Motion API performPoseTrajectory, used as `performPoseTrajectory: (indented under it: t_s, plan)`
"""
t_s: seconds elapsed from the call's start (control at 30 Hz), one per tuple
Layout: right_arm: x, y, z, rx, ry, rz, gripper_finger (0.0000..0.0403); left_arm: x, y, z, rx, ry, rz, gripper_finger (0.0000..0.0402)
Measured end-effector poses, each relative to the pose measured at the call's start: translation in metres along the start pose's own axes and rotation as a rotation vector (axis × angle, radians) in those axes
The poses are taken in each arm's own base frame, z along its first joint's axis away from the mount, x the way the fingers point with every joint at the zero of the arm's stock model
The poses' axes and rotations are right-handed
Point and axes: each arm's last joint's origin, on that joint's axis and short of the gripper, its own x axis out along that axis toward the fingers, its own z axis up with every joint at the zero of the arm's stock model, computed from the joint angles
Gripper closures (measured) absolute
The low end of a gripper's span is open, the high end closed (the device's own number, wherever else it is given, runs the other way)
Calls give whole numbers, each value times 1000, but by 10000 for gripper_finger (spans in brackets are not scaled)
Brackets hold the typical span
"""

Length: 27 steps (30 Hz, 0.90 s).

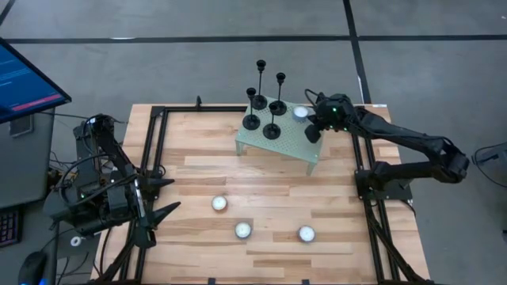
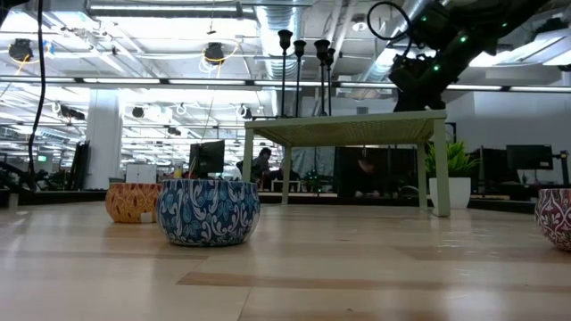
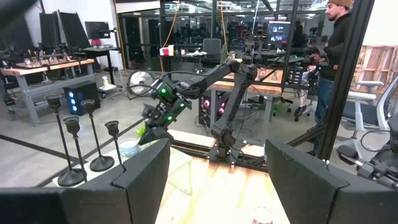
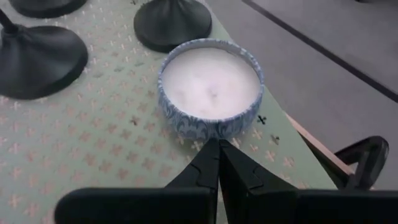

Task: Pick & Place candle stick holders
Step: Put the light blue scented candle on the shelf, then put the blue scented candle on the shelf

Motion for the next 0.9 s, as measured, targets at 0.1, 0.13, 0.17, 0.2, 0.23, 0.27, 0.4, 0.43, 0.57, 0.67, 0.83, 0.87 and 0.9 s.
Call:
performPoseTrajectory:
  t_s: [0.1,0.13,0.17,0.2,0.23,0.27,0.4,0.43,0.57,0.67,0.83,0.87,0.9]
  plan:
    - [1,0,1,1,-14,2,403,0,0,0,0,0,0,138]
    - [1,0,2,2,-18,2,403,0,0,0,0,0,0,138]
    - [-1,0,2,2,-17,2,403,0,0,0,0,0,0,138]
    - [-3,0,4,2,-15,2,403,0,0,0,0,0,-1,138]
    - [-7,0,6,1,-19,3,403,0,0,0,0,0,0,138]
    - [-14,0,11,0,-27,6,403,0,0,0,0,0,0,138]
    - [-52,6,30,-8,-49,38,403,0,0,0,0,0,0,138]
    - [-63,8,34,6,-49,54,403,0,0,0,0,0,0,138]
    - [-102,24,31,-6,62,141,390,0,0,0,0,0,0,138]
    - [-116,42,15,-29,207,218,359,0,0,0,2,0,0,138]
    - [-131,83,-8,-59,385,369,282,0,0,0,5,0,0,138]
    - [-133,93,-10,-71,388,402,263,0,0,0,6,0,0,138]
    - [-135,105,-12,-86,382,431,243,0,-1,-1,8,0,0,136]
